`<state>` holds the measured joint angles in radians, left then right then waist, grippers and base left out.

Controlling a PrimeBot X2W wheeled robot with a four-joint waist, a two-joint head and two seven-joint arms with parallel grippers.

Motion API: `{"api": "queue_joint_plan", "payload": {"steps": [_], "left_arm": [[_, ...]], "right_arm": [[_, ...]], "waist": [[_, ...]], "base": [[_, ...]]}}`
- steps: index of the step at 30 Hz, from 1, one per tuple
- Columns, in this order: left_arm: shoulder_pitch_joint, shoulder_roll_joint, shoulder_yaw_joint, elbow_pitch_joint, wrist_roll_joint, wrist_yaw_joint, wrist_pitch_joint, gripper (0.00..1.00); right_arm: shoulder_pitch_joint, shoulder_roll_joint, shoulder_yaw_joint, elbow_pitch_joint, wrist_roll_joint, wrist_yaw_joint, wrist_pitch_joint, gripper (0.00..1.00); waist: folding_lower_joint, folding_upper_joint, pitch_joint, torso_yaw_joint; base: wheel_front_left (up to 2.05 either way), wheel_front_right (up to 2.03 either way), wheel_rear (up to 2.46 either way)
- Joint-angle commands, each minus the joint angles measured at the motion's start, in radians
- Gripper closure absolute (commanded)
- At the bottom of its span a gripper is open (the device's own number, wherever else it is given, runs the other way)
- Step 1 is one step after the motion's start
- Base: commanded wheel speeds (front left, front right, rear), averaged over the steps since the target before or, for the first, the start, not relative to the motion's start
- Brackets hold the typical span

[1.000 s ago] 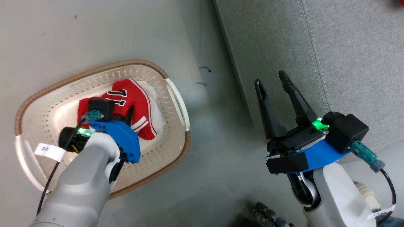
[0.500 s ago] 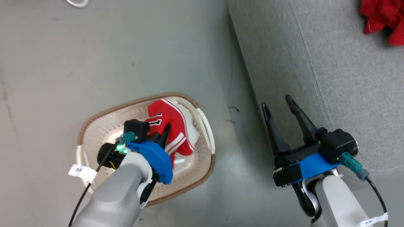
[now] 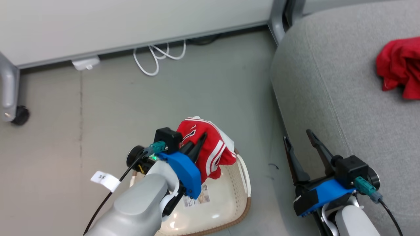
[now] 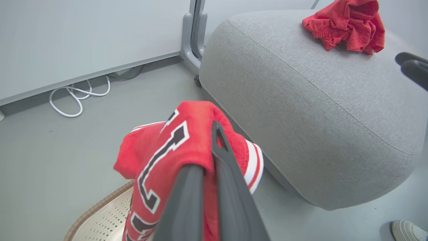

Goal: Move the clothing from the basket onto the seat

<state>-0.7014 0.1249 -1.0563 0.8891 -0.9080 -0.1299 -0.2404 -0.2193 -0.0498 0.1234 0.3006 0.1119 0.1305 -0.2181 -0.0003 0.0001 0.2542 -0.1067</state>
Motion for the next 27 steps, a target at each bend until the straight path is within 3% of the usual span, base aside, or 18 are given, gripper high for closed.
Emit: {"api": "queue_joint_plan", "payload": {"steps": [1, 11, 27], "left_arm": [[-0.025, 0.003, -0.012, -0.016, -0.005, 0.000, -0.009, 1.00], [-0.121, -0.003, -0.023, -0.131, -0.009, 0.000, -0.024, 1.00], [-0.251, -0.043, -0.016, -0.225, 0.040, 0.000, -0.026, 1.00]], "right_arm": [[0.021, -0.001, -0.001, -0.004, 0.000, 0.000, 0.006, 0.00], [0.070, -0.001, 0.004, -0.027, 0.015, 0.000, 0.033, 0.00], [0.097, -0.001, 0.021, -0.039, 0.025, 0.000, 0.056, 0.00]], "waist": [[0.0003, -0.0001, -0.068, 0.046], [0.0003, -0.0001, -0.151, 0.079], [0.0003, -0.0001, -0.196, 0.093]], "base": [[0.00, 0.00, 0.00], [0.00, 0.00, 0.00], [0.00, 0.00, 0.00]]}}
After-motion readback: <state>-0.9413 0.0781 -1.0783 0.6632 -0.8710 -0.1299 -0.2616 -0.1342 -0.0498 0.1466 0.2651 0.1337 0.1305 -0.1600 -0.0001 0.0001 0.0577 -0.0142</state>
